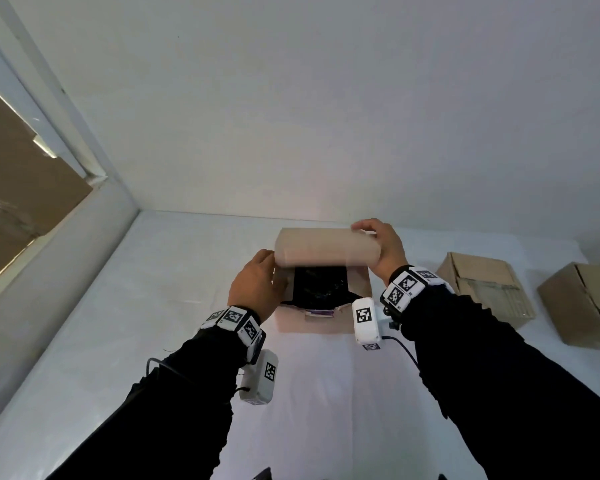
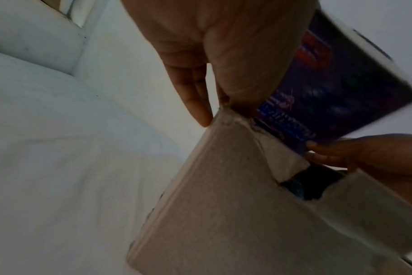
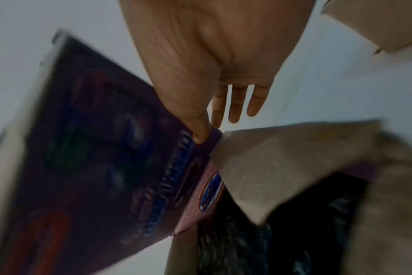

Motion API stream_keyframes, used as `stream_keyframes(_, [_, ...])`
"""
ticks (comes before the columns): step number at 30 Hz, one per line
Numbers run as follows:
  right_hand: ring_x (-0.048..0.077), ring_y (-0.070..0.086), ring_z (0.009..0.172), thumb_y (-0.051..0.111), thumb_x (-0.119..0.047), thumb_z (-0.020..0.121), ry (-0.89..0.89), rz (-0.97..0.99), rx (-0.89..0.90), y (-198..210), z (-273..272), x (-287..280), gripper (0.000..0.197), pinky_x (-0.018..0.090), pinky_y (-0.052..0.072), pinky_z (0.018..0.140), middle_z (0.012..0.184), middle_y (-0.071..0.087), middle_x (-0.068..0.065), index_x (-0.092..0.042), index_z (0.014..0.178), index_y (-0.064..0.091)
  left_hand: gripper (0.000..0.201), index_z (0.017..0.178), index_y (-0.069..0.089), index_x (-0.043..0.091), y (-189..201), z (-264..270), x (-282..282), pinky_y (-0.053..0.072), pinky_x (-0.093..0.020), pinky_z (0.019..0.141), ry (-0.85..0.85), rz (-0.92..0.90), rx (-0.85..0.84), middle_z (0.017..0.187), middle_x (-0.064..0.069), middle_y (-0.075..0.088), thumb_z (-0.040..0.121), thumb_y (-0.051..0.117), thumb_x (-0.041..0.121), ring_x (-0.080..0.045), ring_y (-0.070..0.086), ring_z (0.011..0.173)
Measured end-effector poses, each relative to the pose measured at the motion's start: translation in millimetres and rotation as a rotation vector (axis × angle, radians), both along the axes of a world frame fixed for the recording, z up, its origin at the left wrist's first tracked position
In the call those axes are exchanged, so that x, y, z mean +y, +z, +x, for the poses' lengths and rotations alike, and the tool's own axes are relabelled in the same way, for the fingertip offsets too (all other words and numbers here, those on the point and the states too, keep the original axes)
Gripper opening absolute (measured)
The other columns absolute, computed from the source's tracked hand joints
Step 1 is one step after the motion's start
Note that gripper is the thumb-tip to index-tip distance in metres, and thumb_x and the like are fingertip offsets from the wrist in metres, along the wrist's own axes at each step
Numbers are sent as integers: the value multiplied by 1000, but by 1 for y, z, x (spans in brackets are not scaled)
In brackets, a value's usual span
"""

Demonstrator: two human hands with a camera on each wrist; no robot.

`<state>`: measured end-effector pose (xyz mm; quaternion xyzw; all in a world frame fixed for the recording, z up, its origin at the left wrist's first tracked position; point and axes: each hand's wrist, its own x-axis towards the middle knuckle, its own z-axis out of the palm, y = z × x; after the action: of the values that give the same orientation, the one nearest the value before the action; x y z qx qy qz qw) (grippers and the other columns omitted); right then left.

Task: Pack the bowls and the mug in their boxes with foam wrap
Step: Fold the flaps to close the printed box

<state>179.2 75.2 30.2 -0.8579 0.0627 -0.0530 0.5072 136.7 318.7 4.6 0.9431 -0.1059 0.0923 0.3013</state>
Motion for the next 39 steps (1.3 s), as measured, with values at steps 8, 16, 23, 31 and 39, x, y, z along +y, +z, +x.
stream_keyframes(8, [9,55,75,74,-21,78,-61,-85,-16,-3,-47,1,35,21,40,61,87,58,-4,-16,99,47,82,128,31,29,6,-23,-10,47,-34,79,23,-341,-85,97,3,64,67,68,69,-14,61,90])
stream_keyframes(16, [20,40,103,72,-47,76,170,-660,-234,-24,-100,8,17,37,36,81,107,55,-8,-31,78,67,32,113,52,34,17,-16,-17,48,-31,68,-18,-365,-120,86,8,62,88,54,54,-12,59,80])
stream_keyframes(23, [23,32,124,60,-73,63,312,-841,-277,-33,-120,30,49,44,18,98,128,47,-10,-41,100,67,33,116,53,28,11,-26,-11,45,-28,64,-66,-279,-115,82,3,64,90,56,48,-11,57,72])
stream_keyframes(31, [20,54,84,66,-29,86,247,-759,-585,-50,-132,30,6,32,34,71,85,60,-6,-24,86,69,41,123,60,31,-10,-35,5,40,-34,71,-87,108,-276,89,6,61,93,41,52,-22,51,86])
stream_keyframes(39, [13,53,83,66,-28,89,-120,-234,-427,-40,-136,16,23,21,43,66,97,49,-4,-18,98,49,18,102,60,24,-10,-47,7,44,-30,72,-47,-111,-186,77,13,55,91,60,38,-14,54,79])
